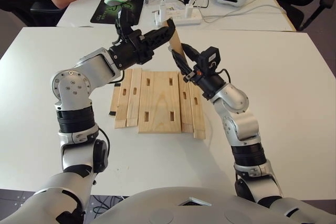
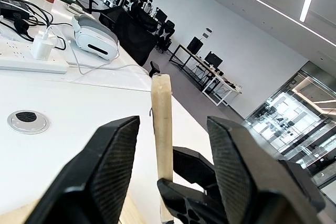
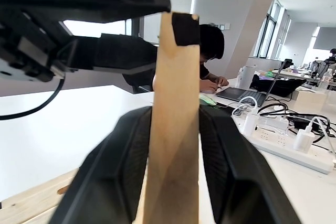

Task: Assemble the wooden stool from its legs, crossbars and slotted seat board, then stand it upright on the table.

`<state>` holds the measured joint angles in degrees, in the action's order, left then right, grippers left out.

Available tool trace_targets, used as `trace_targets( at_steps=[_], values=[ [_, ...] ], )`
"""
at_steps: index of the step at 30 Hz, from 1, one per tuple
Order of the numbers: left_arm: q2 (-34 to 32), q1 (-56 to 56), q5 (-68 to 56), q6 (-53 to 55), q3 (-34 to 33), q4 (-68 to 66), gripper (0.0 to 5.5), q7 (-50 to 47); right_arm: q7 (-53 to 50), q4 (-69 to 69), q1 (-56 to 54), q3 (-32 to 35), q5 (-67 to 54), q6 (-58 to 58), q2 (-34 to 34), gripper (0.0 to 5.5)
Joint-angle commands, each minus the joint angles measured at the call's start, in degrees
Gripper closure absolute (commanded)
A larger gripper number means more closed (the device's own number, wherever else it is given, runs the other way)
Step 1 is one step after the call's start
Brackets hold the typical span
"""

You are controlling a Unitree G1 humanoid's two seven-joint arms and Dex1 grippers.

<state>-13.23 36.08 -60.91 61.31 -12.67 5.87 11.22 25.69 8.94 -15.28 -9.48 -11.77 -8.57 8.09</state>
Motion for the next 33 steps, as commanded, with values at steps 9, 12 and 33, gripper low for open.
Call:
trace_targets(
  at_steps=[9, 12, 33],
  values=[
    [-1.1, -0.4, 0.1, 1.1, -1.2, 0.4, 3.16, -2.3, 1.5, 3.3, 1.9, -0.7, -0.3, -0.3, 0.6, 4.14],
    [-1.4, -1.0, 0.4, 1.5, -0.6, 0.7, 3.16, -2.5, 1.5, 3.8, 2.0, -0.6, -0.4, -0.6, 0.6, 4.14],
    [-0.4, -1.7, -1.9, 2.9, -1.6, 1.9, 5.06, -4.2, 2.0, 5.2, 3.2, -1.8, 1.3, -0.5, 2.2, 4.15]
  ],
)
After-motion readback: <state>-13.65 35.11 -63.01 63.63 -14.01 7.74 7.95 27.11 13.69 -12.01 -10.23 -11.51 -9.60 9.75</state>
